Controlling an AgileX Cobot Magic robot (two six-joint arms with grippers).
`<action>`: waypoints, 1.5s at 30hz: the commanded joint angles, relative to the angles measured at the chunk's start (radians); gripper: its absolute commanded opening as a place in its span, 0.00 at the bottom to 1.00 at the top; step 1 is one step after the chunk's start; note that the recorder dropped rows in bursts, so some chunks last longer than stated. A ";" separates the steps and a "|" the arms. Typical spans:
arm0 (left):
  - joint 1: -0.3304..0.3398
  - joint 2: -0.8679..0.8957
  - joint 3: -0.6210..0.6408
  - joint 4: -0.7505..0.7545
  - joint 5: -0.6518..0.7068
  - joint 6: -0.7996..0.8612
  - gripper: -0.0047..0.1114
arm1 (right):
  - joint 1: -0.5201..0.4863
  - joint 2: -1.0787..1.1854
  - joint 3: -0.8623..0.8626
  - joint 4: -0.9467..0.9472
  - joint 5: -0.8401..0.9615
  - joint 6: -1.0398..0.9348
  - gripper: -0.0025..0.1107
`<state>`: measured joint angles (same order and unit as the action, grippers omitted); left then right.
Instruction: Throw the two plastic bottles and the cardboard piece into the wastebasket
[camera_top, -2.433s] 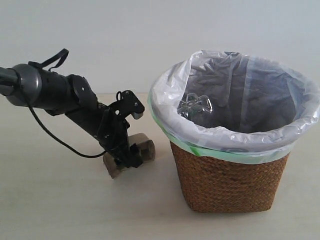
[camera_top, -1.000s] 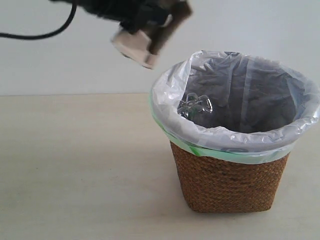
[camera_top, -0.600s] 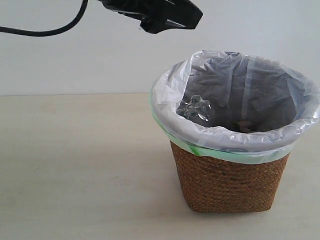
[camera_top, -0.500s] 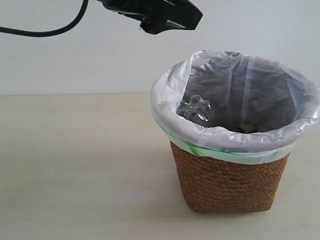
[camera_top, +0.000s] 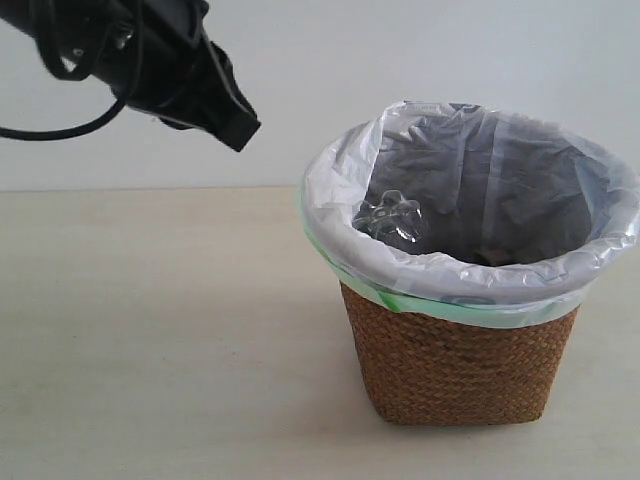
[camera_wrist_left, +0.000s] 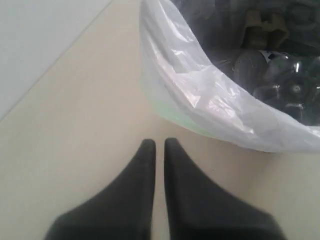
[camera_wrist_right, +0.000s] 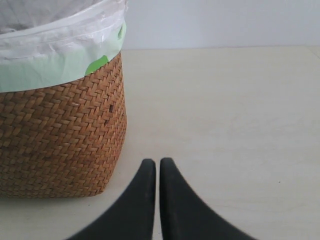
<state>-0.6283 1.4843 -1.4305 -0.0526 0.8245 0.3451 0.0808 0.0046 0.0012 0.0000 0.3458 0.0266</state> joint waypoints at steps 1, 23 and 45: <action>0.002 -0.142 0.129 0.007 -0.096 -0.064 0.07 | -0.006 -0.005 -0.001 -0.006 -0.008 -0.004 0.02; 0.002 -0.952 0.769 0.005 -0.382 -0.345 0.07 | -0.006 -0.005 -0.001 -0.006 -0.008 -0.004 0.02; 0.002 -1.040 0.844 0.009 -0.353 -0.381 0.07 | -0.006 -0.005 -0.001 -0.006 -0.008 -0.004 0.02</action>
<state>-0.6283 0.4477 -0.5891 -0.0448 0.4734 -0.0240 0.0808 0.0046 0.0012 0.0000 0.3458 0.0266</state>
